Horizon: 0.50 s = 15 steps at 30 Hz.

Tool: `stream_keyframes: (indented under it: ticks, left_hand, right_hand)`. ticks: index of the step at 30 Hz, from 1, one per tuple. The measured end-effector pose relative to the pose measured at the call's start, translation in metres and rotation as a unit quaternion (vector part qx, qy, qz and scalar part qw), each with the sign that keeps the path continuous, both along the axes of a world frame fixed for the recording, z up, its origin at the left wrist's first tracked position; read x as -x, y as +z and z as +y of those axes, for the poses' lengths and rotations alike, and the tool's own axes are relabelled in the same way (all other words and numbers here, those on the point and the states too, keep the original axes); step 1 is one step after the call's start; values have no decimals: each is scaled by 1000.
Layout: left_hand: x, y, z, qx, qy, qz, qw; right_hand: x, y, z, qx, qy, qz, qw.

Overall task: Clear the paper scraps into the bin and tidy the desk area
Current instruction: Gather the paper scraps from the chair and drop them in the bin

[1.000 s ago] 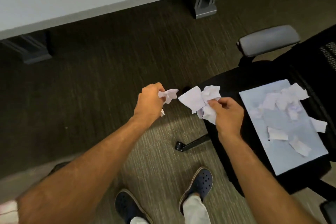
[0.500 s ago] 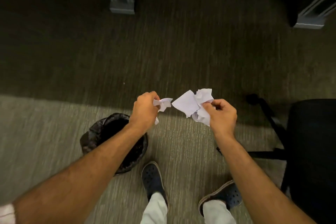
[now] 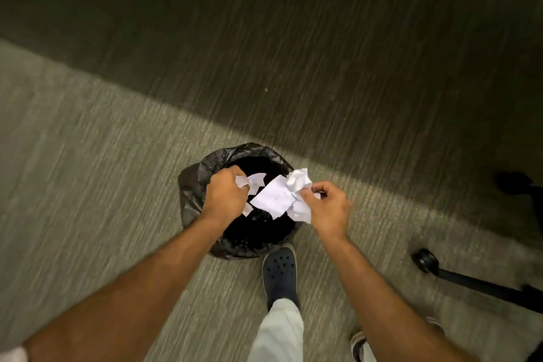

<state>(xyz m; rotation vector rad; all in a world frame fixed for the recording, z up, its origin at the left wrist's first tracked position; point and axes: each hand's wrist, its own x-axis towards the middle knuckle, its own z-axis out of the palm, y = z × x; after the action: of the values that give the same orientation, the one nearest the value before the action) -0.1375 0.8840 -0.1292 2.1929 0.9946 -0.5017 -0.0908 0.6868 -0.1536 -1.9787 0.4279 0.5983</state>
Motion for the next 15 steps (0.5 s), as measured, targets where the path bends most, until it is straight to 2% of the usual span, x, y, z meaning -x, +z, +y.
stream_keyframes:
  ticks: [8,15]
  left_hand:
    - [34,-41,13,28,13,25,999]
    - [28,-40,3,12,6,56,998]
  right_hand:
    - [39,-48,30,23,61,76,995]
    - [51,-62,32,-61,84,154,983]
